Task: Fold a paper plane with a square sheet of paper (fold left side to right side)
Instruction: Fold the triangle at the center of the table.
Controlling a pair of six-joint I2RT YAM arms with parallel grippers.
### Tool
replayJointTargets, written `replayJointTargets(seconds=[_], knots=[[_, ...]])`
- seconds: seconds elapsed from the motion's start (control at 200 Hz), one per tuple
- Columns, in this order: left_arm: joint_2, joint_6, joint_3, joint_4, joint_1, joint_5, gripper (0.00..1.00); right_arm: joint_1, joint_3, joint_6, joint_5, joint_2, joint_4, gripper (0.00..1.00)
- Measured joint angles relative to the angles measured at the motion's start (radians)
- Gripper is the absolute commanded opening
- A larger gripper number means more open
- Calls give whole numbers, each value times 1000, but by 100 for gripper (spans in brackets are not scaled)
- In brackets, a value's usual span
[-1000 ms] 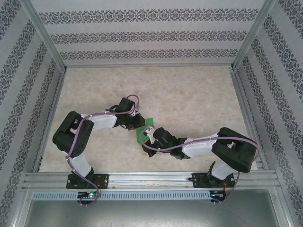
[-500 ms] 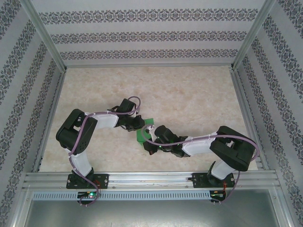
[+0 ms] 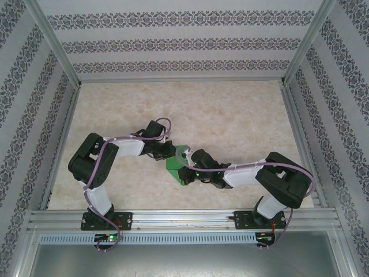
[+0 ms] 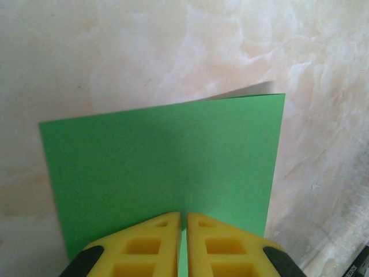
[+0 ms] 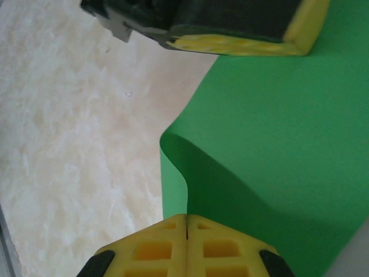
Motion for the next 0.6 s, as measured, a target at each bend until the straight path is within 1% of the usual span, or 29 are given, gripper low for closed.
replayJointTargets(seconds=[0.6], knots=[[0, 0, 0, 0, 0, -3, 11, -64, 31, -23, -1, 9, -78, 0]])
